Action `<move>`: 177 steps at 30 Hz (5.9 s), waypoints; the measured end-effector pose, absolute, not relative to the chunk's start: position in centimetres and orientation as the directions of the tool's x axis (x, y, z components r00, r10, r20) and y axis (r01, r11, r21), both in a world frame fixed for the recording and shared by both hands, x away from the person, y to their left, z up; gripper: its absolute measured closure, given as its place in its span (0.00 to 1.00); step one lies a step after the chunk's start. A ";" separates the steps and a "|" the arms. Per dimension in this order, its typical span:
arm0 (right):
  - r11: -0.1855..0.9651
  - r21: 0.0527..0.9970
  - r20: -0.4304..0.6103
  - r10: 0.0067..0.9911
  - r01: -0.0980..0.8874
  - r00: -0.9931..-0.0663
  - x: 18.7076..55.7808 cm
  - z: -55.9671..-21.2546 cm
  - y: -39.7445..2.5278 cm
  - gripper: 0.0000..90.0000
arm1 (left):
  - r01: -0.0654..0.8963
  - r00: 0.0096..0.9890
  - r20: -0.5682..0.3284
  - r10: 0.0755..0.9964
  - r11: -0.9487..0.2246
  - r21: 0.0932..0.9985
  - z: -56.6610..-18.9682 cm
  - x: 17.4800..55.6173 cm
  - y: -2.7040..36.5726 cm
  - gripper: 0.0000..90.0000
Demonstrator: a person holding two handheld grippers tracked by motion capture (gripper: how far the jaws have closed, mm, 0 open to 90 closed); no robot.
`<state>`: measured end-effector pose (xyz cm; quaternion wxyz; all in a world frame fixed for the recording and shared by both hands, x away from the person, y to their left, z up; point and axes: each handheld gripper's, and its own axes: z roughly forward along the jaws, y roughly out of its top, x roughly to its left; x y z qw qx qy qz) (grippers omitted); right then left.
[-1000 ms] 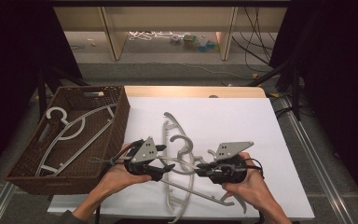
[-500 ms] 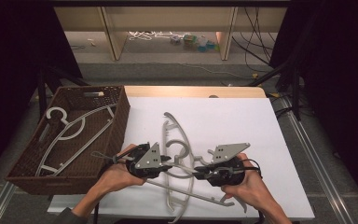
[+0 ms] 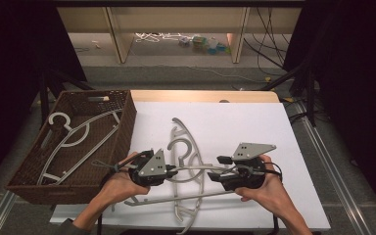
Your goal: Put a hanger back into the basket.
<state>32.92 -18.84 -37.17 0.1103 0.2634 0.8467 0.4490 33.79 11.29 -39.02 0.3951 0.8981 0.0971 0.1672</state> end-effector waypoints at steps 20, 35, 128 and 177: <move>0.192 0.923 0.082 0.749 0.334 -0.657 31.7 -38.9 -22.0 0.22 | 0.225 0.854 0.099 0.511 -0.535 0.814 -37.6 34.2 15.7 0.91; 0.149 0.935 0.094 0.771 0.321 -0.630 30.8 -40.3 -22.5 0.19 | 0.264 0.810 0.055 0.584 -0.445 0.856 -35.7 33.2 17.6 0.91; 0.158 0.912 0.132 0.760 0.378 -0.637 30.6 -42.5 -22.7 0.19 | 0.508 0.352 0.154 0.923 -0.327 0.797 -35.7 41.9 39.8 0.91; 0.157 0.908 0.137 0.764 0.388 -0.630 30.7 -42.7 -22.8 0.19 | 0.655 0.341 0.150 0.928 -0.349 0.670 -41.8 43.7 39.3 0.90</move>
